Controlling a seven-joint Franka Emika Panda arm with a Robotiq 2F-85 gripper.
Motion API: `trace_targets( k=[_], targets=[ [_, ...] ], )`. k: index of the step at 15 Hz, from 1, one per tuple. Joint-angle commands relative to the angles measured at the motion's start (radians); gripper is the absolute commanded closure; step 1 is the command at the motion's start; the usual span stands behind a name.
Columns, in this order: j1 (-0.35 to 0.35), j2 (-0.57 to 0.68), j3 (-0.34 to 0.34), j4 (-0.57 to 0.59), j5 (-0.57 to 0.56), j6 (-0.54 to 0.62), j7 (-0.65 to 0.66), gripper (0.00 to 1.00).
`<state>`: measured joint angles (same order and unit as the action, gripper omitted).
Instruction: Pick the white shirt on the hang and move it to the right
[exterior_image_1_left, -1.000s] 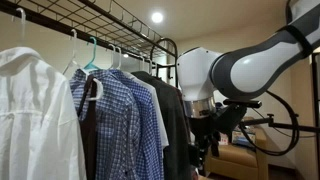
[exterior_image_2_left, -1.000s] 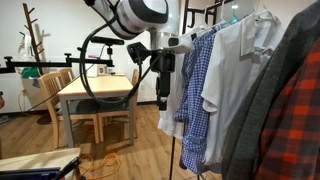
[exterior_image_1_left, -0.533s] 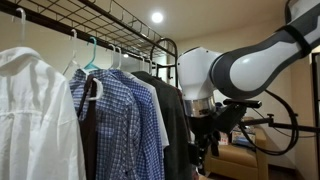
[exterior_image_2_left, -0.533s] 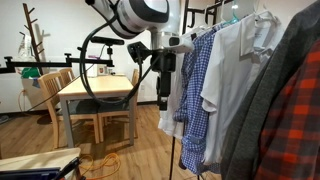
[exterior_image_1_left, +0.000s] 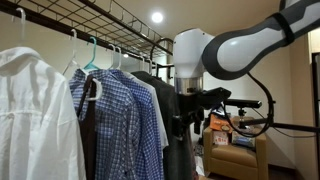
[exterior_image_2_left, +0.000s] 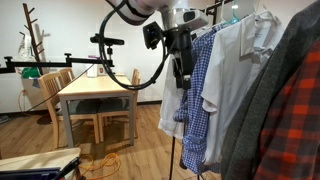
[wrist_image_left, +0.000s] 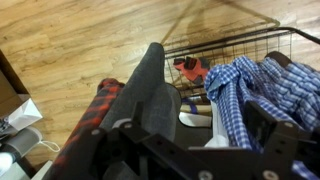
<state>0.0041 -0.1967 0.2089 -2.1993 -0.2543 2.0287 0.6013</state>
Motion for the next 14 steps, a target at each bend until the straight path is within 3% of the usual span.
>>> trace_targets(
  k=[1, 6, 14],
  targets=[
    [0.012, 0.005, -0.009, 0.055, -0.069, 0.046, 0.023, 0.0],
    [0.002, -0.026, -0.008, 0.121, -0.154, 0.148, 0.087, 0.0],
    [-0.016, -0.088, 0.001, 0.223, -0.246, 0.19, 0.16, 0.0]
  ],
)
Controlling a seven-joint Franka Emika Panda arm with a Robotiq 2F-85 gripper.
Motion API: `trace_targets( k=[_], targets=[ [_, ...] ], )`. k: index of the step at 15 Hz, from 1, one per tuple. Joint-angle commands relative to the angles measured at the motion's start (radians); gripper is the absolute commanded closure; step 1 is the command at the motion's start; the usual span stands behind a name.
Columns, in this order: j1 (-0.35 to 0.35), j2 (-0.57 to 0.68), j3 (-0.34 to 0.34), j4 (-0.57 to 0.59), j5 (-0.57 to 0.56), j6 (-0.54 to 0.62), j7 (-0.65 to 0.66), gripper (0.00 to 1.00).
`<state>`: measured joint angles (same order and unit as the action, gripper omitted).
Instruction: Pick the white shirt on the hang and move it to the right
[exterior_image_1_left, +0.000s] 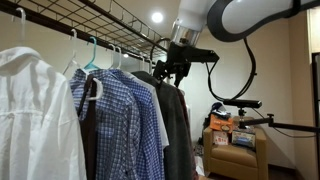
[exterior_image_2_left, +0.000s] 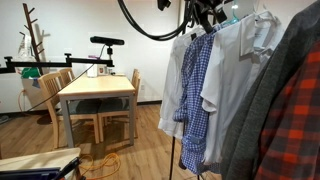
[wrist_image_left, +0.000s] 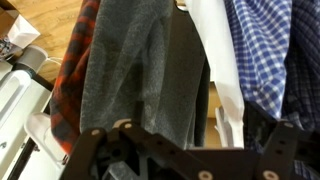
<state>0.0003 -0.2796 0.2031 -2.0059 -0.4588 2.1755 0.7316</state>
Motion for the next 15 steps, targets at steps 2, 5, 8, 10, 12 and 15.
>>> trace_targets(
  k=[2, 5, 8, 10, 12, 15],
  targets=[
    [-0.015, 0.025, 0.009, 0.067, -0.059, 0.141, 0.036, 0.0],
    [-0.047, 0.083, 0.018, 0.114, -0.132, 0.302, 0.096, 0.0],
    [-0.074, 0.157, 0.008, 0.18, -0.244, 0.42, 0.199, 0.0],
    [-0.073, 0.222, -0.008, 0.25, -0.308, 0.46, 0.26, 0.0],
    [-0.081, 0.286, -0.004, 0.317, -0.347, 0.495, 0.292, 0.0],
    [-0.064, 0.38, -0.007, 0.411, -0.351, 0.526, 0.289, 0.0]
  ],
)
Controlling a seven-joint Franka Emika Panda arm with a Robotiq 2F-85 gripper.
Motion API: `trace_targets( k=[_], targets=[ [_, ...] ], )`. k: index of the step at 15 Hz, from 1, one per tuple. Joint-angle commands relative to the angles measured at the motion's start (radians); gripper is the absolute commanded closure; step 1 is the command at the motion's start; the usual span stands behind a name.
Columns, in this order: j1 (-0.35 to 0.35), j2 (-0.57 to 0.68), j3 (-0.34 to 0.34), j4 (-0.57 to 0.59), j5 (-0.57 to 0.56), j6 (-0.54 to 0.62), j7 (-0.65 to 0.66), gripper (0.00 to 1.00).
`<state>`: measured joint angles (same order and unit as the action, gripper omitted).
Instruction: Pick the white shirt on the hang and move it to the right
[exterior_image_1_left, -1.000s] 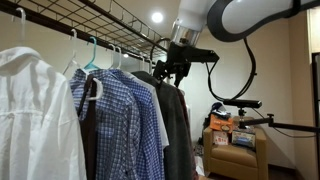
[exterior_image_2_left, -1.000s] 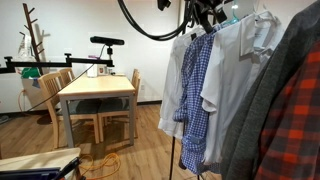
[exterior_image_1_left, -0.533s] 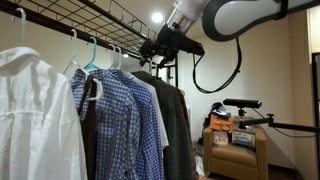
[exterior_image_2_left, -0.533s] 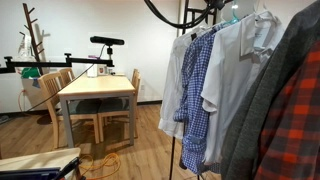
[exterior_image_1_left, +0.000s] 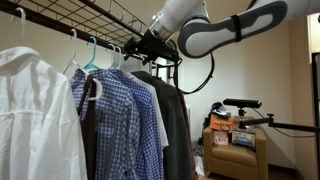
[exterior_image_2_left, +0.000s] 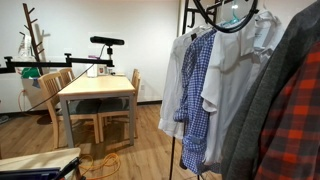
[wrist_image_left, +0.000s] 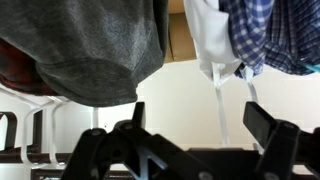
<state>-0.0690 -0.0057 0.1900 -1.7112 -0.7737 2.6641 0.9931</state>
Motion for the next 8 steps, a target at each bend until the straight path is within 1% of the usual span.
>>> trace_targets(
  k=[1, 5, 8],
  targets=[
    [0.01, 0.133, 0.006, 0.144, -0.037, 0.045, 0.024, 0.0],
    [0.03, 0.212, -0.003, 0.226, -0.043, 0.053, 0.027, 0.0],
    [0.035, 0.23, -0.008, 0.245, -0.051, 0.051, 0.03, 0.0]
  ],
)
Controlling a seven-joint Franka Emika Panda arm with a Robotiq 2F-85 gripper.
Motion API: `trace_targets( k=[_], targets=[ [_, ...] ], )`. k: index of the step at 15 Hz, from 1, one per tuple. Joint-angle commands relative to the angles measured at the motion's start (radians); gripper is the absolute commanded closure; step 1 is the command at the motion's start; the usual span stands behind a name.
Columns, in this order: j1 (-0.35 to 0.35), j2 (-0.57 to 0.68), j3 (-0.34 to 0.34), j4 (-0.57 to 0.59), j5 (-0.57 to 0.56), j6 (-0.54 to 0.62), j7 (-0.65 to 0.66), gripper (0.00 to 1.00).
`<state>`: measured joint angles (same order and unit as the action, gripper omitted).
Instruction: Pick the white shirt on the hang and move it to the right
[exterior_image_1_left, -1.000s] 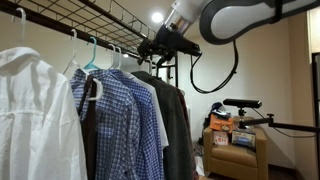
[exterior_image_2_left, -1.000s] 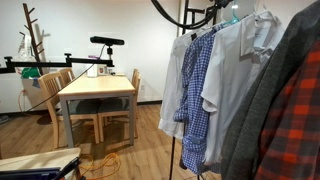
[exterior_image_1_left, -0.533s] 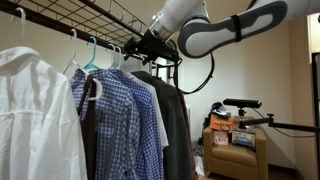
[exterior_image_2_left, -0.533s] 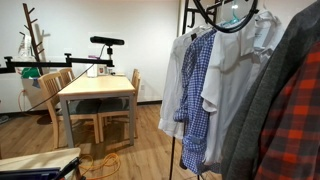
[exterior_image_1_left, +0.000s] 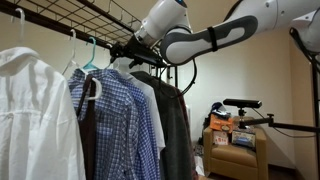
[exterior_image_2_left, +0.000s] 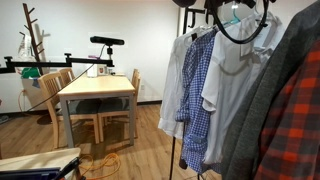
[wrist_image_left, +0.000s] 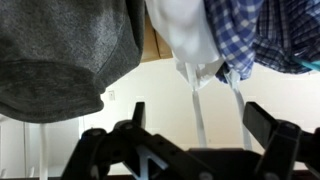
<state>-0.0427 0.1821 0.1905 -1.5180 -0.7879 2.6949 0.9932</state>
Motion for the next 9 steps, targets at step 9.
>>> trace_targets(
  k=[9],
  targets=[
    [0.003, 0.008, -0.038, 0.003, -0.026, 0.003, 0.036, 0.0]
  ],
)
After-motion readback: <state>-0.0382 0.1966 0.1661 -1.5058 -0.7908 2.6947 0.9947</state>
